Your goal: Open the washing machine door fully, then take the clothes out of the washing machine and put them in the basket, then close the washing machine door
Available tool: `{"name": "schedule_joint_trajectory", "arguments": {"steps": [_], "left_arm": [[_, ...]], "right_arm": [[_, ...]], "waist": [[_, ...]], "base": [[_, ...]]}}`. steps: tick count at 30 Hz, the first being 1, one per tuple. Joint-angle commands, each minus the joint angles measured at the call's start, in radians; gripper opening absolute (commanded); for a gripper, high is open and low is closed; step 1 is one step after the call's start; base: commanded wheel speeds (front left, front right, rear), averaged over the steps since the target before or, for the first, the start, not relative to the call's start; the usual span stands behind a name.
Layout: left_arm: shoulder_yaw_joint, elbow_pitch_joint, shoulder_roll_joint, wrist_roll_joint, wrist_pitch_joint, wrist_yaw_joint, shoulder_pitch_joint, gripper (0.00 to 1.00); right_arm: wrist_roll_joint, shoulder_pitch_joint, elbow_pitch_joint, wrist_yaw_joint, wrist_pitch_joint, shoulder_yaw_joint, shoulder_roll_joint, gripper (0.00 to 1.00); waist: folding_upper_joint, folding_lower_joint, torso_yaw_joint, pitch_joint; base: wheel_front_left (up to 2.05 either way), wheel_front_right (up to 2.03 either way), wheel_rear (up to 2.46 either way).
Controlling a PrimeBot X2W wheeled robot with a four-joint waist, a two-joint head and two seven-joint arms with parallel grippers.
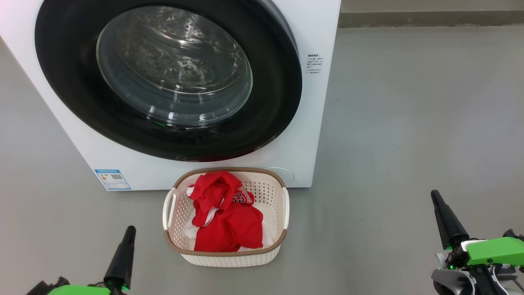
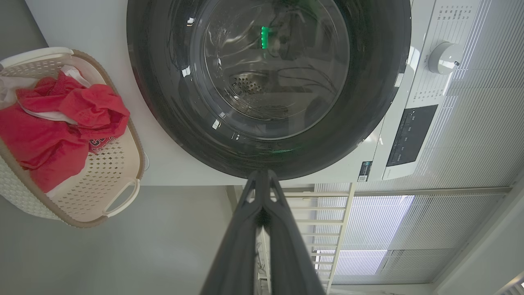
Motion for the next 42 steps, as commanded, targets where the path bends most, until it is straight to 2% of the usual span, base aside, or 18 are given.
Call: {"name": "schedule_joint_trajectory", "arguments": {"steps": [1, 42], "left_arm": [[0.037, -0.023, 0.01, 0.01, 0.007, -0.007, -0.041, 0.0], [0.043, -0.023, 0.007, 0.015, 0.012, -0.007, -0.042, 0.0]], "right_arm": [[-0.004, -0.042, -0.025, 0.001, 0.004, 0.015, -0.006, 0.0], [-0.007, -0.043, -0.024, 0.001, 0.007, 0.011, -0.003, 0.0]], "waist": [[0.0, 0.0, 0.0, 0.0], [0.0, 0.0, 0.0, 0.0]], "base": [[0.0, 0.0, 0.0], [0.0, 0.0, 0.0]]}}
